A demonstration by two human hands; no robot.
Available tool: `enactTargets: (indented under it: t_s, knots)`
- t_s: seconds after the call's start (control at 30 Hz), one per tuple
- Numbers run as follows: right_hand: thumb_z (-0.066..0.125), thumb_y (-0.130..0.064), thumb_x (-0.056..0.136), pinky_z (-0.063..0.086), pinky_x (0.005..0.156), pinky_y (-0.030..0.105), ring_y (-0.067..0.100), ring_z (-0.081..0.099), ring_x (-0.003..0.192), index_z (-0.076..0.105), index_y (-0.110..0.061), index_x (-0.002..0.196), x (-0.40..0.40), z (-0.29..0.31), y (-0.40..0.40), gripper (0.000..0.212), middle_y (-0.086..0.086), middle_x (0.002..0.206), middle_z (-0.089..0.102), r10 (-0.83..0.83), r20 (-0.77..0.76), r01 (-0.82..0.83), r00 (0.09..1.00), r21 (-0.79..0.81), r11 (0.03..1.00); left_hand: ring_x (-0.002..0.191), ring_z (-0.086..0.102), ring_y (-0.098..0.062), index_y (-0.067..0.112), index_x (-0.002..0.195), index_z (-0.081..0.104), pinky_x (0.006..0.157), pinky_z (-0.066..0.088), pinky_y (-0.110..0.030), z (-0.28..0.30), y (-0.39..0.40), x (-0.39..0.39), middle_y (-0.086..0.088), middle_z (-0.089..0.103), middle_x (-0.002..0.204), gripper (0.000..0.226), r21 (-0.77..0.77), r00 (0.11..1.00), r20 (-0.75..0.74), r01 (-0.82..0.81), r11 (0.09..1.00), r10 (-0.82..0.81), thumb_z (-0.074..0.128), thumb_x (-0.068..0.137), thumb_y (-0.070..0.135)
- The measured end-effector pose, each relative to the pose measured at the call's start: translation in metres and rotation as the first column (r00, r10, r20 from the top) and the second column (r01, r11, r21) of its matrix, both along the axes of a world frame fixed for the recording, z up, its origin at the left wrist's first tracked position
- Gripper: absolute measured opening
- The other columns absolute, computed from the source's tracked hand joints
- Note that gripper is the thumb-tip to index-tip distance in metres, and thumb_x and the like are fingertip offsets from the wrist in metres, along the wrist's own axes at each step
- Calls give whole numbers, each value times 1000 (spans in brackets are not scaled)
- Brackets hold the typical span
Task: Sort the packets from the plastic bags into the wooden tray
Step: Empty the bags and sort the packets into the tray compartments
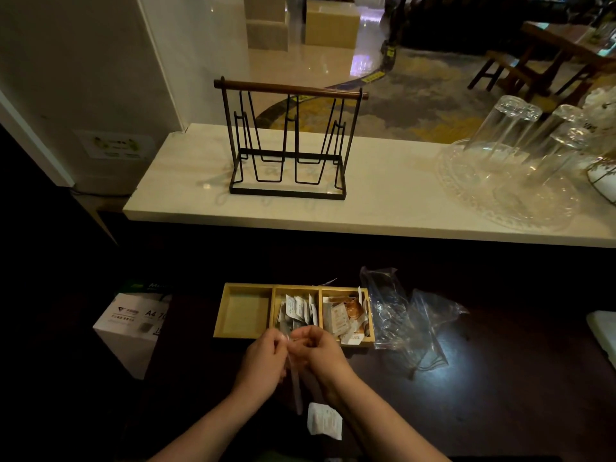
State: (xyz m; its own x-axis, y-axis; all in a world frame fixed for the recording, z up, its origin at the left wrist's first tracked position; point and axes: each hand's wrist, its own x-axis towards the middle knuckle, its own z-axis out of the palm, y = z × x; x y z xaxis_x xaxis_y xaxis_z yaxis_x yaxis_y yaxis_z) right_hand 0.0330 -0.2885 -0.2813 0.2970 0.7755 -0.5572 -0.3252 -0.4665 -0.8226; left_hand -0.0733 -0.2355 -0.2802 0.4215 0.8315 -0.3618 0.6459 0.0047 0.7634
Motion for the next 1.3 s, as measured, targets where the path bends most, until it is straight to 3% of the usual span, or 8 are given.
enactTargets:
  t_s: [0.17,0.37,0.47,0.77,0.87,1.03,1.2,1.3]
  knots:
    - [65,-19,86,49,70,21,10,60,76,59,-23,83,-2,-5,3,7,-5,82,63,210,591,-199,779,-85,976,53,52,-12,22,71,48,48,36,-20,0,-1,-2,0,54,61,27,-57,999,25,-31,998,33,43,97,18]
    - [57,-16,90,46,62,16,3,56,67,57,-21,79,-13,0,6,13,-10,73,59,156,568,-155,808,-51,987,52,40,-12,21,70,40,46,27,-23,-6,-11,4,0,43,62,33,16,990,22,-136,991,136,31,101,26]
    - [52,-13,92,52,66,28,10,58,69,55,-16,83,-17,0,8,10,-8,74,58,146,549,-145,823,-46,988,49,37,-10,20,66,39,40,27,-17,-3,-14,7,1,41,59,37,31,981,54,-188,982,186,30,101,26]
    - [43,-5,94,36,54,15,10,50,70,45,-18,86,0,3,9,15,-5,80,53,238,733,-238,637,-106,965,53,38,-10,22,70,35,46,25,-22,3,2,1,3,42,64,31,137,979,-191,-50,989,76,27,101,27]
    - [44,-2,92,36,53,16,14,53,71,46,-18,87,22,4,3,17,-3,80,54,252,826,-285,504,-116,952,57,42,-6,22,84,39,48,33,-19,9,18,-14,8,45,71,18,202,894,-410,283,938,-182,34,100,27]
    - [53,-2,87,37,64,21,18,56,81,49,-14,100,40,10,1,18,2,95,58,276,956,-469,104,-197,861,64,55,-10,22,92,39,56,47,-30,28,34,-25,6,55,78,8,142,675,-564,647,749,-476,46,96,24]
    - [68,0,72,40,56,24,15,54,72,44,-18,98,44,12,-1,40,0,86,56,262,955,-601,-140,-293,744,72,63,-21,20,107,45,55,44,-32,44,41,-21,0,66,90,19,222,619,-706,655,722,-345,52,90,21]
    - [70,-14,75,40,57,23,13,53,75,54,-24,101,46,12,-6,32,-3,85,53,234,959,-644,-158,-280,712,74,63,-18,21,98,45,60,49,-33,46,43,-19,3,63,85,11,255,759,-582,512,820,-293,50,89,24]
